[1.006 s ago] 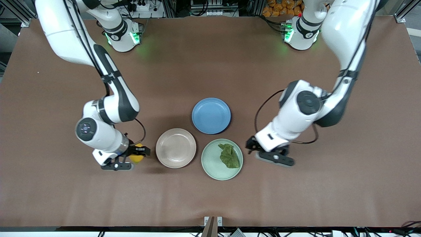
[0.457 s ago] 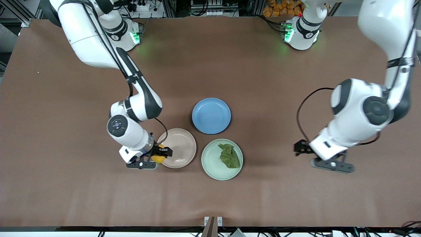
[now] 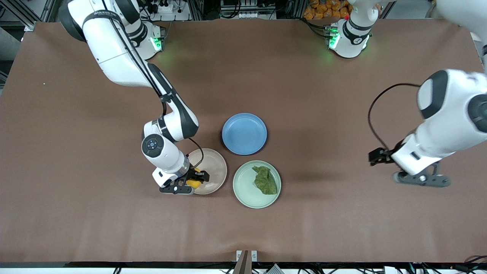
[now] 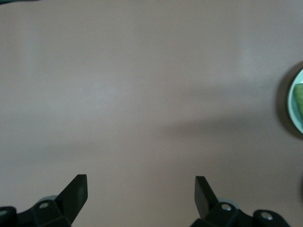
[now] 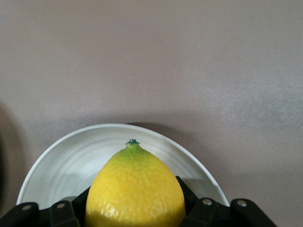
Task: Place lemon and lettuce in plates
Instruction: 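Move the lemon onto the cream plate while the left gripper withdraws, then open the right gripper to release the lemon on the cream plate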
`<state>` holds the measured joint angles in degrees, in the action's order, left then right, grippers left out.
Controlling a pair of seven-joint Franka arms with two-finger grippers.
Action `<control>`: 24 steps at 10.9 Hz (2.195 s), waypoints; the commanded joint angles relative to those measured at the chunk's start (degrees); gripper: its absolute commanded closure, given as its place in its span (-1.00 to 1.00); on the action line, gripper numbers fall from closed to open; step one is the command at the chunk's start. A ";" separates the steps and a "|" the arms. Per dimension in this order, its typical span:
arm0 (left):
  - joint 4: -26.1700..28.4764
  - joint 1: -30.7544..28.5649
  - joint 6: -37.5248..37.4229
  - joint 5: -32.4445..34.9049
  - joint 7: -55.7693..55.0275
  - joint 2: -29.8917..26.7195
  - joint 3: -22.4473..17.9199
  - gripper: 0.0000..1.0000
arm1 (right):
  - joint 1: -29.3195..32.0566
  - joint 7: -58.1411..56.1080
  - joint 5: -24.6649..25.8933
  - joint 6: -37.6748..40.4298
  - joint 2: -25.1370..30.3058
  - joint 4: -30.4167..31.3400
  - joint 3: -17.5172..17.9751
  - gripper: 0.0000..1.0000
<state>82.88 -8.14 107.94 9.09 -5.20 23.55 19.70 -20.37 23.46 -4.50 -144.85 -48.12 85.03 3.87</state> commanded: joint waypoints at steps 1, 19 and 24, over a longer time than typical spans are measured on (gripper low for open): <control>2.02 -6.62 -5.61 -1.52 2.99 -5.51 2.09 -1.00 | -0.63 1.76 -0.25 -0.17 -1.19 -1.53 -0.18 -0.28; 1.58 -9.26 -21.27 -6.63 2.39 -21.70 1.48 -1.00 | 9.99 -2.71 -6.14 34.80 2.85 -14.18 -0.27 -1.00; 1.84 1.85 -21.28 -6.54 2.83 -22.40 -8.75 -1.00 | 17.81 -13.52 -5.00 42.27 10.04 -10.43 -0.01 -1.00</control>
<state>83.25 -14.54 87.01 3.93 -3.34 3.22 19.39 -5.27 13.65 -9.92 -105.10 -42.64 70.31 3.30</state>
